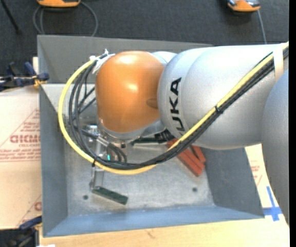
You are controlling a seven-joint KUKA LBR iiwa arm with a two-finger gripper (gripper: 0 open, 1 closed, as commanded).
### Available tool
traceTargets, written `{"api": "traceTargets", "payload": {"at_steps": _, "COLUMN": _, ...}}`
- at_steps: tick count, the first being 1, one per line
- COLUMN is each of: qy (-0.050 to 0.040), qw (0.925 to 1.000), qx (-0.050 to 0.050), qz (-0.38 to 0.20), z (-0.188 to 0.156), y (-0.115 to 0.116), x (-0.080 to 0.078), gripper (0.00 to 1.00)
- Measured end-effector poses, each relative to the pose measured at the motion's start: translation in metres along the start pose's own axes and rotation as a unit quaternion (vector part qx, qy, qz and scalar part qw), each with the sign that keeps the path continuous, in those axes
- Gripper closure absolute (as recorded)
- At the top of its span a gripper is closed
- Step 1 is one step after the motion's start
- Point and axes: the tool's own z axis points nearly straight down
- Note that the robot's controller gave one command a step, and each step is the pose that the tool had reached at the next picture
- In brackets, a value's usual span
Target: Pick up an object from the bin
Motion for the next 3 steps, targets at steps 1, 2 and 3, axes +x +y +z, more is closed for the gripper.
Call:
{"api": "traceTargets", "payload": {"at_steps": 1, "qy": -0.0001, "qw": 0.9993, "qx": 0.001, "qz": -0.038, "z": 0.175, "y": -0.085, "x": 0.013, "gripper": 0.0}}
{"api": "traceTargets", "payload": {"at_steps": 2, "qy": -0.0019, "qw": 0.9999, "qx": 0.0, "qz": 0.011, "z": 0.14, "y": -0.085, "x": 0.031, "gripper": 0.0}}
{"api": "traceTargets", "payload": {"at_steps": 3, "qy": -0.0003, "qw": 0.9986, "qx": 0.0, "qz": 0.053, "z": 0.138, "y": -0.088, "x": 0.034, "gripper": 0.0}}
